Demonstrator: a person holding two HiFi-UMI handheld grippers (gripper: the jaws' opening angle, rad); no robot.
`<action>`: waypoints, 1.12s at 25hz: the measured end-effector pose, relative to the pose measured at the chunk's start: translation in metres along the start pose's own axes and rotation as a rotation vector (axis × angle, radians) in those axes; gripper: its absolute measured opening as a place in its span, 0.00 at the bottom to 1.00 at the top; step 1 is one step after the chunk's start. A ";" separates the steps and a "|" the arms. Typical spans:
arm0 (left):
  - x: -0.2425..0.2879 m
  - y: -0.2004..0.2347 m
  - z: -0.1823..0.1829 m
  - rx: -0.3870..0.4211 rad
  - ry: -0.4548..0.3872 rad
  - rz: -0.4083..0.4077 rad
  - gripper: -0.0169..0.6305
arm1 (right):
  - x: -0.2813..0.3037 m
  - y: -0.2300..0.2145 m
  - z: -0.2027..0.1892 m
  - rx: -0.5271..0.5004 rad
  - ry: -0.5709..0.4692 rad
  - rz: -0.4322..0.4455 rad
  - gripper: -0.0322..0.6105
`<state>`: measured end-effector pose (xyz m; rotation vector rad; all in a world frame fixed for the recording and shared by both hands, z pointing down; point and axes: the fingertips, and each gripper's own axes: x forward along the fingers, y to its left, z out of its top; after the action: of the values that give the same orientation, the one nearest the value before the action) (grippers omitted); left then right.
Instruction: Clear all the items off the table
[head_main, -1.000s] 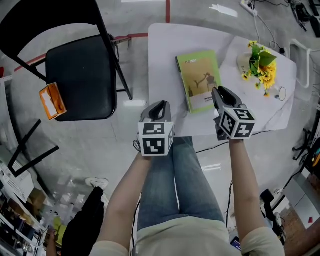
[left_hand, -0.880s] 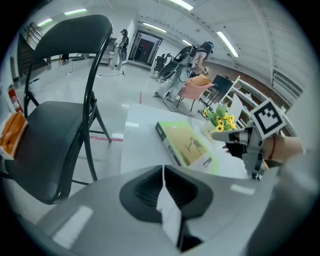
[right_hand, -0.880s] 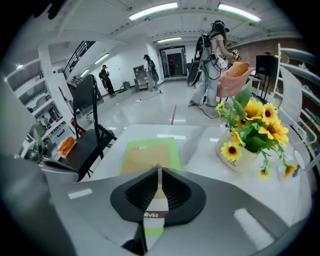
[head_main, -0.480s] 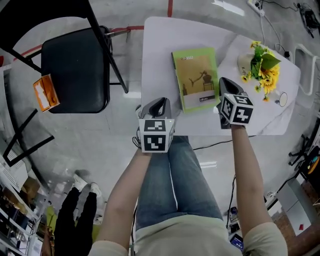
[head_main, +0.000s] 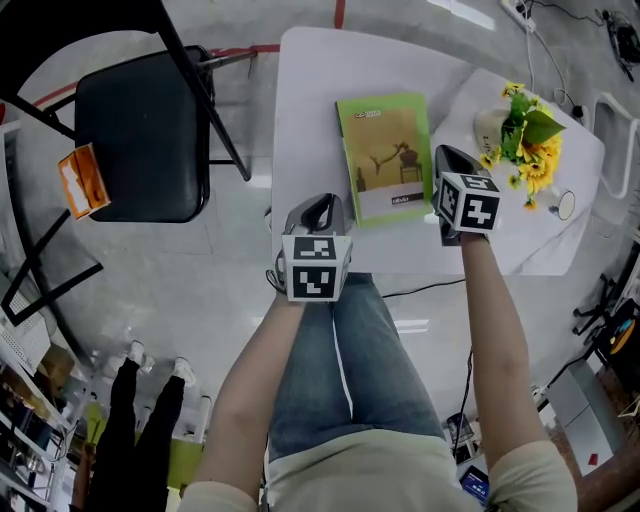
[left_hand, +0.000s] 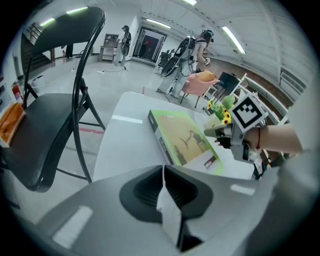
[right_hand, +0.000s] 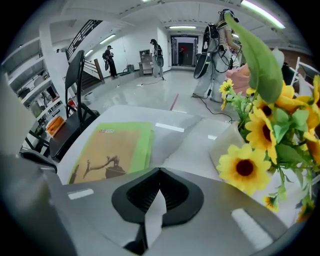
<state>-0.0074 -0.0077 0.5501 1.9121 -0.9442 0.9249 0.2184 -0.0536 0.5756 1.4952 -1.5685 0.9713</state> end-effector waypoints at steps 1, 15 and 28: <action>0.002 -0.001 -0.001 -0.001 0.004 -0.001 0.05 | 0.002 0.000 0.000 -0.005 0.005 0.000 0.05; -0.005 0.012 -0.015 -0.054 0.007 0.029 0.06 | 0.011 0.039 -0.003 -0.073 0.020 0.069 0.05; -0.027 0.050 -0.026 -0.120 -0.008 0.100 0.06 | 0.018 0.099 0.010 -0.151 0.006 0.155 0.05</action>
<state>-0.0692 0.0019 0.5545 1.7822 -1.0845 0.8974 0.1183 -0.0676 0.5852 1.2815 -1.7335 0.9200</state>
